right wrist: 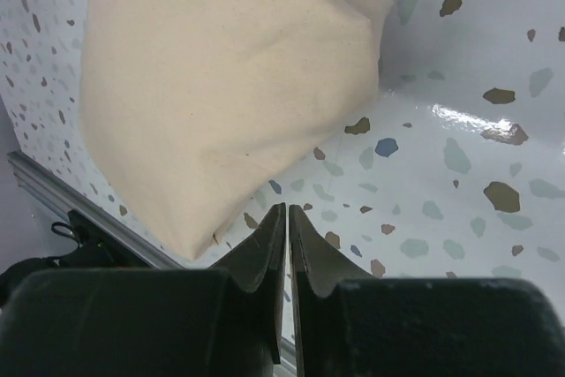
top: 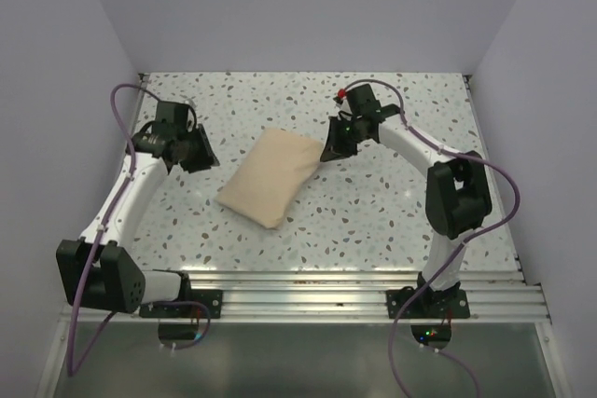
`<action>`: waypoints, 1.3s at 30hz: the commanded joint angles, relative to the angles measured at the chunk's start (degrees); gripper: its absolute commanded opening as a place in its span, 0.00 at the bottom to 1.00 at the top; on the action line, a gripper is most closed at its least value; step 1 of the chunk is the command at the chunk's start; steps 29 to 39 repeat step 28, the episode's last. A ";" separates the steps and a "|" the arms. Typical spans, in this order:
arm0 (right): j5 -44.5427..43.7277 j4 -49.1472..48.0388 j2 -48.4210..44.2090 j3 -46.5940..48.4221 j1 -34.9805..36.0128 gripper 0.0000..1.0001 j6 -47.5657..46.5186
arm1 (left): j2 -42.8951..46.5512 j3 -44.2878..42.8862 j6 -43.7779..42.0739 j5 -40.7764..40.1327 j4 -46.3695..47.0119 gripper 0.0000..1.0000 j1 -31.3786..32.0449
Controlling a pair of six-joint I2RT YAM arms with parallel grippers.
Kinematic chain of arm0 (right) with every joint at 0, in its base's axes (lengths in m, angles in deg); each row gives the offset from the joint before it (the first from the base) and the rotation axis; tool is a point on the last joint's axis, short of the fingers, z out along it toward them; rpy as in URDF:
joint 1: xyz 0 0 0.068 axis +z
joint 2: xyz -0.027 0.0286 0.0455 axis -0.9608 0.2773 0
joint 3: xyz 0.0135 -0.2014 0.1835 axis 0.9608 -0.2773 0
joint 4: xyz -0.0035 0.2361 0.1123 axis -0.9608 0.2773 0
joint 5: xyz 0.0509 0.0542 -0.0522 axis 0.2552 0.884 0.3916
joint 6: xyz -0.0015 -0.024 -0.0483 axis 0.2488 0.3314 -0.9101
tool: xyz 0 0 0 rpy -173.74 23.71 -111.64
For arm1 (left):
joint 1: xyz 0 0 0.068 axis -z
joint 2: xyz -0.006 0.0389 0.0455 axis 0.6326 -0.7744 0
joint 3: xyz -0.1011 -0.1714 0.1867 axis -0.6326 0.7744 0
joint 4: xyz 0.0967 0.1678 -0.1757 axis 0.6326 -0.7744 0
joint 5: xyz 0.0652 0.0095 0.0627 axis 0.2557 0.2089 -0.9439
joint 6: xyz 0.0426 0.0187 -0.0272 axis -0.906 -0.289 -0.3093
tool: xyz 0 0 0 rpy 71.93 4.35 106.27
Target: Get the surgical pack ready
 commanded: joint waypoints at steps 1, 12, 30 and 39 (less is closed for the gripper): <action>2.65 1.28 0.32 1.57 0.73 0.10 -0.29 | 8.57 8.13 4.11 8.18 6.38 0.32 0.04; -1.73 2.77 -11.01 -10.21 0.73 0.99 -3.54 | 22.40 27.06 9.74 22.88 21.07 0.84 0.05; 7.13 -20.03 -36.38 -40.87 0.46 0.99 5.69 | 34.17 39.79 15.88 29.65 29.24 1.00 0.05; 7.13 -20.03 -36.38 -40.87 0.46 0.99 5.69 | 34.17 39.79 15.88 29.65 29.24 1.00 0.05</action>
